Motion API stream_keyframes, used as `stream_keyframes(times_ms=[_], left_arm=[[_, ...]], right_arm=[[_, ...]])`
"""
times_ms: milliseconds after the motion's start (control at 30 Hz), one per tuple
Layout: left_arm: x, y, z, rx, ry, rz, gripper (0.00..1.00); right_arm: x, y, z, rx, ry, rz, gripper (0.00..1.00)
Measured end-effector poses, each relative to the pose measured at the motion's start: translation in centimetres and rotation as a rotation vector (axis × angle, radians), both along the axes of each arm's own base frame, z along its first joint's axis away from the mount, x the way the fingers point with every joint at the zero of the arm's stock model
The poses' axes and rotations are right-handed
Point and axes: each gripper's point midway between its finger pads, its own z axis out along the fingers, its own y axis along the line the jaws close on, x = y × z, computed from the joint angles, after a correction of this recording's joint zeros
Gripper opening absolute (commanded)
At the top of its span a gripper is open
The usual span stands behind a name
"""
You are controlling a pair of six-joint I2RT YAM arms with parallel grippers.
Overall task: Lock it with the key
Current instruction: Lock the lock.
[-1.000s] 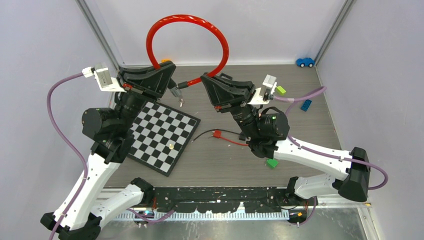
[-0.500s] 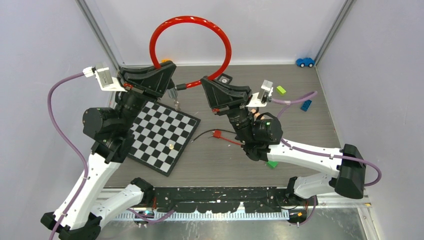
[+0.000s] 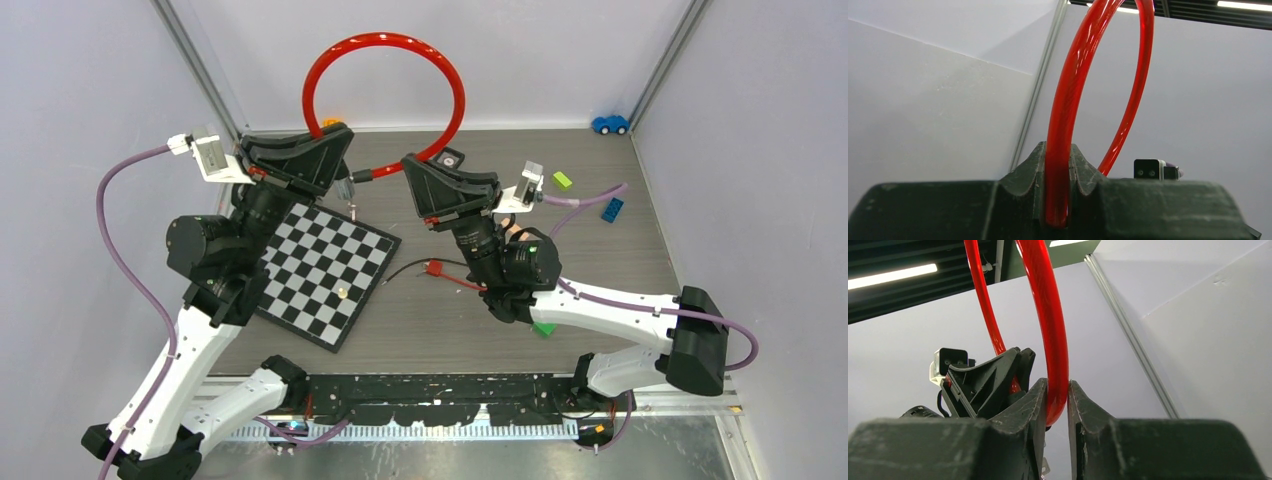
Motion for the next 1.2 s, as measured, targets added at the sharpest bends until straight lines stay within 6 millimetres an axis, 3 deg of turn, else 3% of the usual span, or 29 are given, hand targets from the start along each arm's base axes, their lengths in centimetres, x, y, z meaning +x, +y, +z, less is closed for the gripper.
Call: stream_keyframes(times_ms=[100, 267, 400, 733, 1200], left_arm=[[-0.1, -0.1, -0.1, 0.002, 0.0, -0.008, 0.0], [-0.4, -0.7, -0.4, 0.018, 0.001, -0.037, 0.0], [-0.3, -0.7, -0.6, 0.02, 0.004, -0.037, 0.0], [-0.3, -0.7, -0.6, 0.018, 0.004, -0.039, 0.0], [-0.5, -0.9, -0.5, 0.015, 0.005, -0.054, 0.0]], right_arm=[[0.0, 0.2, -0.2, -0.009, 0.001, 0.004, 0.32], [-0.3, 2.4, -2.2, -0.083, 0.02, 0.038, 0.33], [-0.2, 2.5, -2.5, -0.088, 0.022, 0.038, 0.31], [-0.2, 2.6, -2.7, -0.096, 0.02, 0.039, 0.51], [-0.6, 2.8, -2.8, -0.109, 0.012, 0.051, 0.5]])
